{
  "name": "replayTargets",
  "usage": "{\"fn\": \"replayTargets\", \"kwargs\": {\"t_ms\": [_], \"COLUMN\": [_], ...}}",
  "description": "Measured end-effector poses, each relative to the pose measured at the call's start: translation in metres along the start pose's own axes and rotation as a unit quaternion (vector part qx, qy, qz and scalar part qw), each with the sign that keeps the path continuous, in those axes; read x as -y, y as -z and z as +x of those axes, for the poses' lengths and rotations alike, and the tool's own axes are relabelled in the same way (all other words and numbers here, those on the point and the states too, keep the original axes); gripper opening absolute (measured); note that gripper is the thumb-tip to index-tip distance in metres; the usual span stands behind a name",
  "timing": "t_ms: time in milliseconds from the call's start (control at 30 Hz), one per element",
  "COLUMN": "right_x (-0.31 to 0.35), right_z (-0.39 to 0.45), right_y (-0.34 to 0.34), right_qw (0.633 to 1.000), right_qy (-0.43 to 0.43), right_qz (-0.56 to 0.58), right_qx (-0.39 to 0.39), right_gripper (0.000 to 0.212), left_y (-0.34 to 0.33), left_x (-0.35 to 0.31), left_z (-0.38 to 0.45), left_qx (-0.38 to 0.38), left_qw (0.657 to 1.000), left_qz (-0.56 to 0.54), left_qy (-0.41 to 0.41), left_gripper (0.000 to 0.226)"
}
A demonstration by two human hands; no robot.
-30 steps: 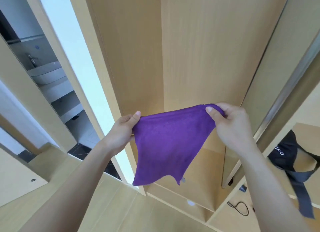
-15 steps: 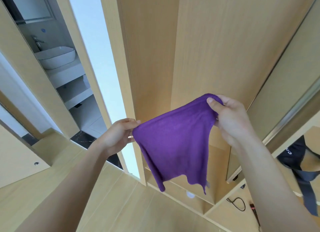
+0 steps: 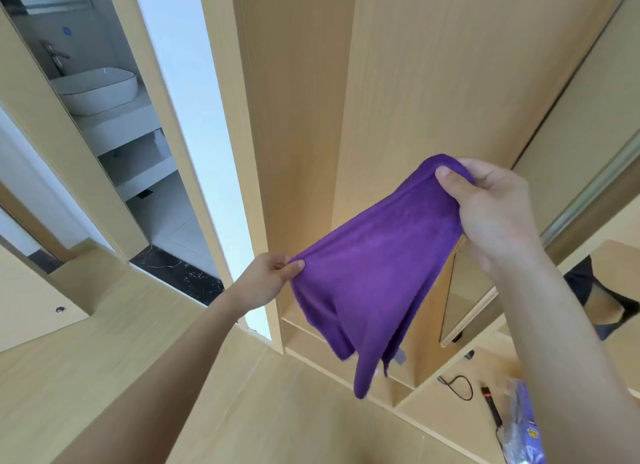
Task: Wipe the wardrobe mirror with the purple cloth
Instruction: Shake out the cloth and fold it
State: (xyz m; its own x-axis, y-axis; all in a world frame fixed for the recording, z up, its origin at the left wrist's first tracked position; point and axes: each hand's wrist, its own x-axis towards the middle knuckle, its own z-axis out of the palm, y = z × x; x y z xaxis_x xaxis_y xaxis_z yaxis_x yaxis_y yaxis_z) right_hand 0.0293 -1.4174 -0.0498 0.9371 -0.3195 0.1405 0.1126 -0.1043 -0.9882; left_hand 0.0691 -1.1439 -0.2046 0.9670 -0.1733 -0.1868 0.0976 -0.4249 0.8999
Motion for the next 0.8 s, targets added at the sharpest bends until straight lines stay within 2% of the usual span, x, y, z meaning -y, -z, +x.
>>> {"fn": "replayTargets", "kwargs": {"t_ms": [67,167,233,433,533,600,667,800], "right_x": [-0.002,-0.005,-0.006,-0.011,-0.015,-0.019,-0.024,-0.034], "right_z": [0.001,0.003,0.004,0.009,0.015,0.019,0.020,0.017], "right_y": [0.007,0.012,0.013,0.020,0.027,0.030,0.032,0.035], "right_qw": [1.000,0.999,0.999,0.997,0.994,0.990,0.986,0.976], "right_qy": [-0.005,0.000,0.004,0.000,-0.025,-0.039,-0.043,-0.026], "right_qz": [-0.011,-0.036,-0.040,-0.073,-0.108,-0.135,-0.162,-0.211], "right_qx": [-0.009,-0.006,-0.003,-0.017,-0.004,0.011,0.014,0.044], "right_gripper": [0.016,0.015,0.015,0.018,0.011,0.007,0.019,0.019], "left_y": [0.009,0.026,0.034,0.045,0.052,0.056,0.054,0.049], "left_x": [-0.002,-0.005,-0.006,-0.023,-0.027,-0.027,-0.025,-0.016], "left_z": [0.004,0.008,0.008,0.002,0.000,0.000,0.003,0.007], "left_qx": [0.027,0.061,0.074,0.075,0.097,0.113,0.097,-0.023], "left_qw": [0.999,0.996,0.995,0.987,0.958,0.935,0.931,0.958], "left_qz": [-0.003,0.069,0.062,-0.139,-0.265,-0.332,-0.344,-0.264], "left_qy": [0.017,0.016,0.032,0.040,0.045,0.059,0.080,0.111], "left_gripper": [0.038,0.043,0.050,0.027,0.032,0.024,0.023,0.027]}}
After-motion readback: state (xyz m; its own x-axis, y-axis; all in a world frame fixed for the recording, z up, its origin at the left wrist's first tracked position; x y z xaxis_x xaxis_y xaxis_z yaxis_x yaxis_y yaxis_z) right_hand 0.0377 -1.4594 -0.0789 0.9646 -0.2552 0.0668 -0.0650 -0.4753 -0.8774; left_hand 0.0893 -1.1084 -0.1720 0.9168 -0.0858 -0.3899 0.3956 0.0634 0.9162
